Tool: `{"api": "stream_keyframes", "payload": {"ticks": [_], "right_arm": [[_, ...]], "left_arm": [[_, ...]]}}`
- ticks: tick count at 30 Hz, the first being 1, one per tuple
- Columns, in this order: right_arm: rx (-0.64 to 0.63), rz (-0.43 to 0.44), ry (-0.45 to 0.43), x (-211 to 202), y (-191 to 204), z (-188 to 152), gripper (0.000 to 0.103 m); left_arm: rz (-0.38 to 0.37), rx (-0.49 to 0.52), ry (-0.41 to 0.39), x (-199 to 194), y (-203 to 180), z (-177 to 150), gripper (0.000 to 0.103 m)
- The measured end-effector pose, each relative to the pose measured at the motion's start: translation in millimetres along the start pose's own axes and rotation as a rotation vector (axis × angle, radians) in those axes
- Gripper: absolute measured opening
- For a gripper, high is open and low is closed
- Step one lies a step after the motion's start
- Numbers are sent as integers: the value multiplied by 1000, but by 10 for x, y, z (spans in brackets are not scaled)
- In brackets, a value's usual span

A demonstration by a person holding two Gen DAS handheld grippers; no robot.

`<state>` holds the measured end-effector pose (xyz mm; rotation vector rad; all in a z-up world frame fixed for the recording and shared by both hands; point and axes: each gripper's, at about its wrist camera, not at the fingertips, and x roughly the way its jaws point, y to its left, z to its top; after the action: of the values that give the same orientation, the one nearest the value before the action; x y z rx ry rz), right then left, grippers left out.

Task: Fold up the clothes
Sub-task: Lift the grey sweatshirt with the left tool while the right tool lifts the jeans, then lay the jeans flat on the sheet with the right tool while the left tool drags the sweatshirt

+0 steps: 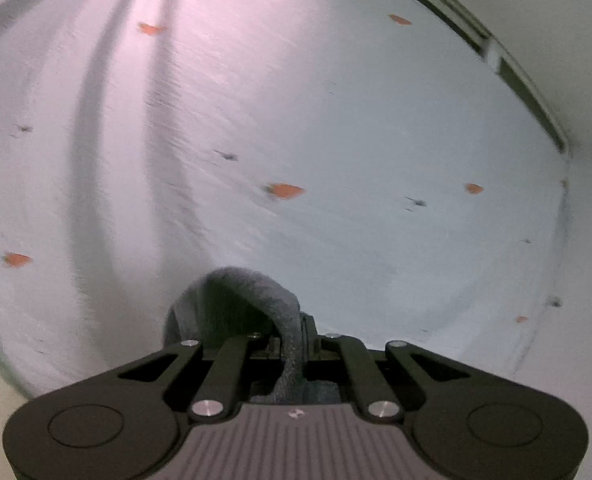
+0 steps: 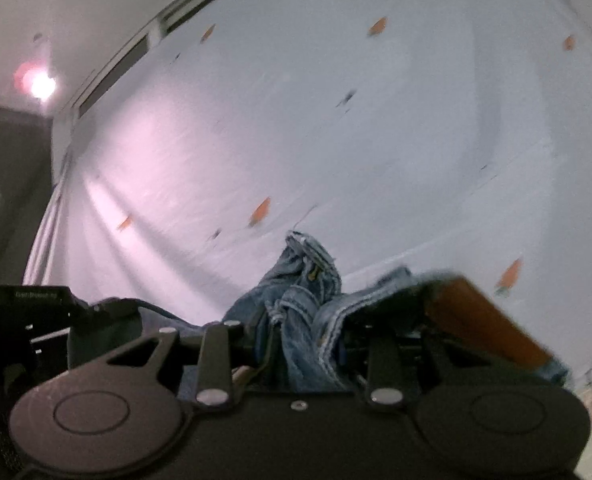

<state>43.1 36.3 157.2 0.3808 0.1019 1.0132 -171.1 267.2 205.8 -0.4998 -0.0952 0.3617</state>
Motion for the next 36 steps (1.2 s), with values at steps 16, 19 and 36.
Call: {"api": "stream_keyframes", "payload": {"ticks": [16, 19, 36], "right_arm": [[-129, -494, 647, 358, -637, -1652, 47], [43, -577, 727, -51, -875, -2039, 71], [709, -661, 694, -724, -1323, -2749, 102]], "left_arm": [[323, 89, 634, -298, 1174, -2041, 61], [437, 38, 756, -417, 1555, -2276, 75], [649, -138, 806, -36, 2454, -2220, 88]]}}
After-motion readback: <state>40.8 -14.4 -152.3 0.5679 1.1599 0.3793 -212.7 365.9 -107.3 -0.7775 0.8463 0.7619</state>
